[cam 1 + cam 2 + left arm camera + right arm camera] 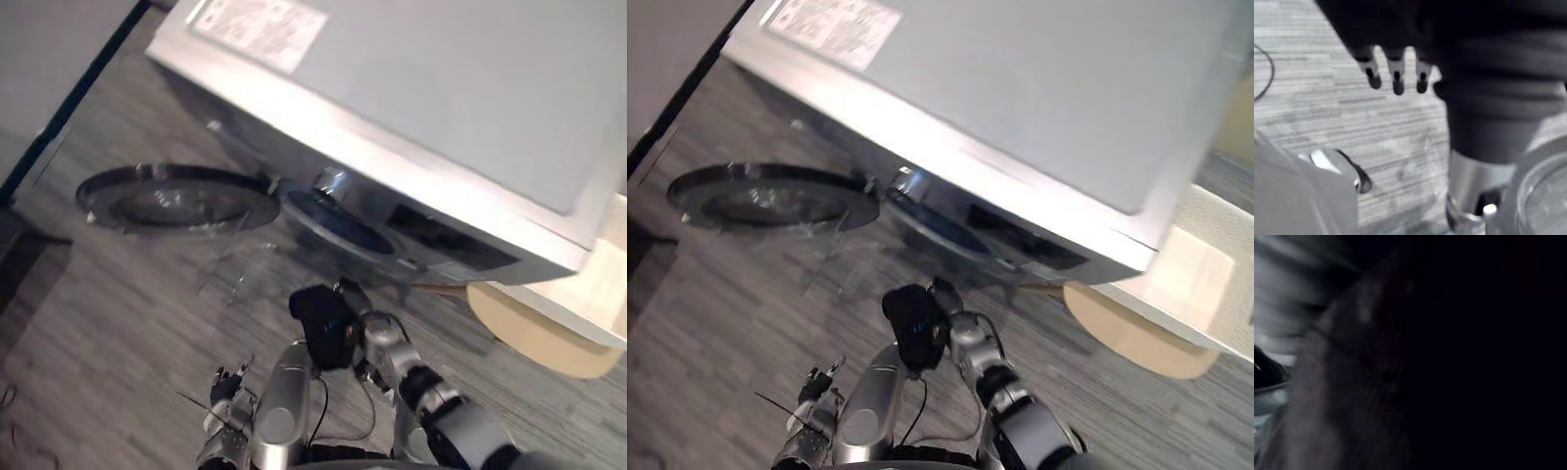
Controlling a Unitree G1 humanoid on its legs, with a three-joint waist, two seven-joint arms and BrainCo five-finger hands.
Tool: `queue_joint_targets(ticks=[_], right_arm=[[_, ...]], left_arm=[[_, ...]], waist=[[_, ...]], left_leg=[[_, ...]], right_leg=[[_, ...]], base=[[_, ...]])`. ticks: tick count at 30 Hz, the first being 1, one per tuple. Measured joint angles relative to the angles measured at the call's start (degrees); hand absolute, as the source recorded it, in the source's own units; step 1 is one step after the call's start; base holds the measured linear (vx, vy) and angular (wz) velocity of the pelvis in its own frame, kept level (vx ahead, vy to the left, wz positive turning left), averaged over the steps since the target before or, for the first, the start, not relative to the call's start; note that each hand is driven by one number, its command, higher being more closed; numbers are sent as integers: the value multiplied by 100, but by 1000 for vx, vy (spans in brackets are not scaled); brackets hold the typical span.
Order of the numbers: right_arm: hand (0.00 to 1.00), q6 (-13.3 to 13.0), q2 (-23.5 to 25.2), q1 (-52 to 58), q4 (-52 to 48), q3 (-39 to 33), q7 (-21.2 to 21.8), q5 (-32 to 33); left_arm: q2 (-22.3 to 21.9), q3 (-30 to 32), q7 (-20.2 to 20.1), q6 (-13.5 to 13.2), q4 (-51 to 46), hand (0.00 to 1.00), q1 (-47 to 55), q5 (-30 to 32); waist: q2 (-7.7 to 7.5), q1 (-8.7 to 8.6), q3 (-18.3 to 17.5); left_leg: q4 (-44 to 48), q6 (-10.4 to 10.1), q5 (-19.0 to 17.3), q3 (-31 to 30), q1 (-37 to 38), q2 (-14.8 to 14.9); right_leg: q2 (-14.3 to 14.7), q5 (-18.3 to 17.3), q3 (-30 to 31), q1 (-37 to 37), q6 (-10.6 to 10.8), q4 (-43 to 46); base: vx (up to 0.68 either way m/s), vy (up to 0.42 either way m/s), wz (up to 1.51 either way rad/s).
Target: Pick up the laundry basket with both hands and put the clothes into the washing machine.
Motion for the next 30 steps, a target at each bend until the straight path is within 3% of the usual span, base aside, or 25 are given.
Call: queue_joint_targets(ticks=[5,9,12,20,30], right_arm=[[100,31,17,-1195,829,-1510,-396,392],[100,-42,-690,-2131,901,-2684,-796,854],[100,-197,-1294,-2619,725,-3140,-1046,1381],[100,-835,-2696,-3531,139,-3356,-1561,3173],[100,-1801,-3149,-3780,-1175,-2934,-2252,4595]], left_arm=[[-103,-94,4,0,-270,0,-22,-86],[-308,-17,-4,-6,-608,0,-120,-189],[-369,-26,-12,-13,-929,0,-152,-276],[-424,-7,-5,-133,-1768,0,-272,-405],[-426,-29,267,-135,-2107,0,-254,-635]], waist=[[143,371,65],[250,659,116],[347,782,142],[407,976,149],[417,972,142]], left_leg=[[164,47,173,-425,-625,-204],[427,60,229,-673,-1286,-295],[489,33,260,-813,-1709,-391],[425,40,508,-934,-2466,-502],[937,65,518,-903,-3370,-324]], right_leg=[[-223,-138,-529,-305,-33,295],[-306,-171,-758,-728,-82,485],[-416,-195,-937,-1056,-95,628],[-554,-195,-1073,-1798,-99,763],[-448,-136,-1194,-2401,-133,916]], base=[[-32,18,55],[-1,10,30],[-1,10,27],[34,-11,8],[-11,11,-4]])
